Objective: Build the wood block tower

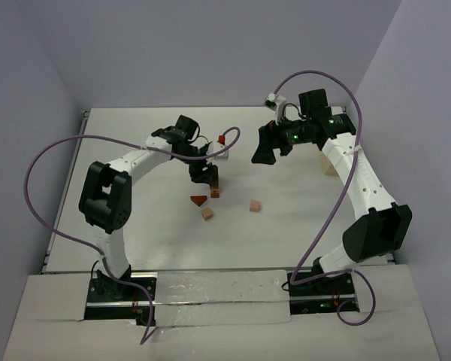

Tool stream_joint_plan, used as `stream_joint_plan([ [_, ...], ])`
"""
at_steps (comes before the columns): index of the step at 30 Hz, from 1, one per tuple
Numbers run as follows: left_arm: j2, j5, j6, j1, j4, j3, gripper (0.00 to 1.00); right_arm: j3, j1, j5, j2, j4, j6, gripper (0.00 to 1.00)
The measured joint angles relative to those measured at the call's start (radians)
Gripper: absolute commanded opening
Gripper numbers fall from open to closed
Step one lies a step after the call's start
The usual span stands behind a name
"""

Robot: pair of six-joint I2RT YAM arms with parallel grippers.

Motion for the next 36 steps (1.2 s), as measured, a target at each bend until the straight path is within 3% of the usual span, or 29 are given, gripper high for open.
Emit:
stream_joint_plan([
  [30, 0.029, -0.006, 0.0, 0.0, -0.013, 0.028, 0.49, 0.0, 0.0, -0.001, 0.016, 0.0, 0.0, 1.0],
  [36, 0.029, -0.006, 0.002, 0.0, -0.014, 0.028, 0.59, 0.0, 0.0, -0.003, 0.016, -0.001, 0.0, 1.0],
])
